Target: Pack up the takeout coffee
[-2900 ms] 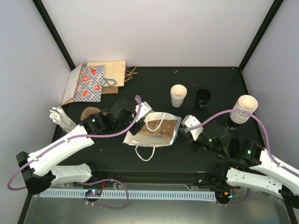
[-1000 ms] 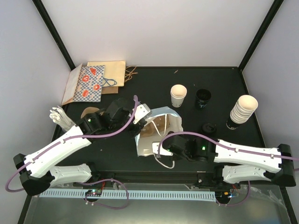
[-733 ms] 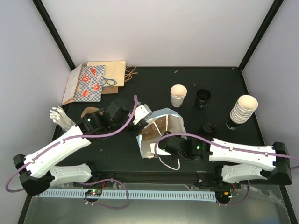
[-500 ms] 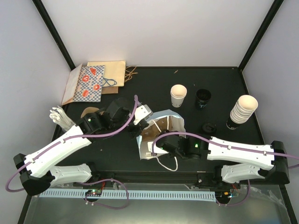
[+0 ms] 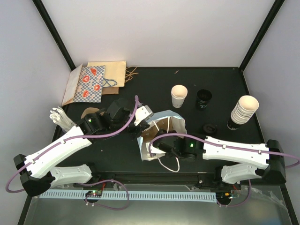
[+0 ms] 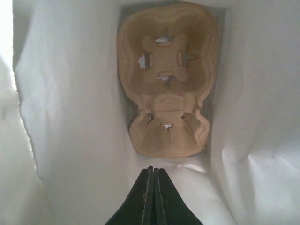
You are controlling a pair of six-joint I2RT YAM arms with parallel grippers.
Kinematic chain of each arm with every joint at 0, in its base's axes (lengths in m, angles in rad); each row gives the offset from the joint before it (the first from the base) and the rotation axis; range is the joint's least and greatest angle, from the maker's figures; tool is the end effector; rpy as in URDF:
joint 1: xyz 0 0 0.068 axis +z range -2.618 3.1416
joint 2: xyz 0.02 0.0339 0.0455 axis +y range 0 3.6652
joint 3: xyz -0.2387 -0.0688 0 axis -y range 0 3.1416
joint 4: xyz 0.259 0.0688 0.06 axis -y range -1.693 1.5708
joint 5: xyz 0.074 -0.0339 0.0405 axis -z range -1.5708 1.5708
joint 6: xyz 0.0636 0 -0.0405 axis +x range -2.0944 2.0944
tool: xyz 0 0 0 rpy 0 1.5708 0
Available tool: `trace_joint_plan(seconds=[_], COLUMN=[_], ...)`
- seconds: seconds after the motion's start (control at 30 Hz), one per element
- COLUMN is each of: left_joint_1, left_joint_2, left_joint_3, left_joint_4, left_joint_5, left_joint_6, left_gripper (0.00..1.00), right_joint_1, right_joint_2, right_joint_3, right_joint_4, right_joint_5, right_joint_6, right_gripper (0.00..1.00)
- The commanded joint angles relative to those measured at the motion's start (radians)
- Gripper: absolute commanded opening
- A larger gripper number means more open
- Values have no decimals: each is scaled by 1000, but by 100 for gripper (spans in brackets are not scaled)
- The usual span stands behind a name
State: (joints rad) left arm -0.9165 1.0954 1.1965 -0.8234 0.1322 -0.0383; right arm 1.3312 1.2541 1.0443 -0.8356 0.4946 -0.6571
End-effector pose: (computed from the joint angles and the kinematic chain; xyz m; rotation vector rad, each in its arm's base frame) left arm 0.1547 -0.2155 0.3210 1.0718 2.1152 -0.6312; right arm 0.0950 0.2616 0.2326 -1.9760 1.4849 -0.3683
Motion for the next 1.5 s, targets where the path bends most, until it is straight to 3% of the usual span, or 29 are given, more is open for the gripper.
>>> trace_joint_plan(seconds=[0.0,0.97,1.23,1.47], left_joint_1=[1,-12,-24,-27], left_joint_2=[8,-21,-35,-60], left_joint_3=[43,47,35,6], left_joint_4=[-16,-22,-17,-2], left_joint_5=[17,61,84,102], left_joint_6=[-8,68,85,102], left_gripper=[2,2,2,2], right_joint_1=[-21,-105,-107,-107], right_joint_2=[1,130,184,229], right_joint_3=[33,6,-12,-40], right_joint_4=[21,117,255,316], right_joint_5=[34,24,108,63], right_joint_6=[-34,-96,-123,-123], right_gripper=[1,1,1,1])
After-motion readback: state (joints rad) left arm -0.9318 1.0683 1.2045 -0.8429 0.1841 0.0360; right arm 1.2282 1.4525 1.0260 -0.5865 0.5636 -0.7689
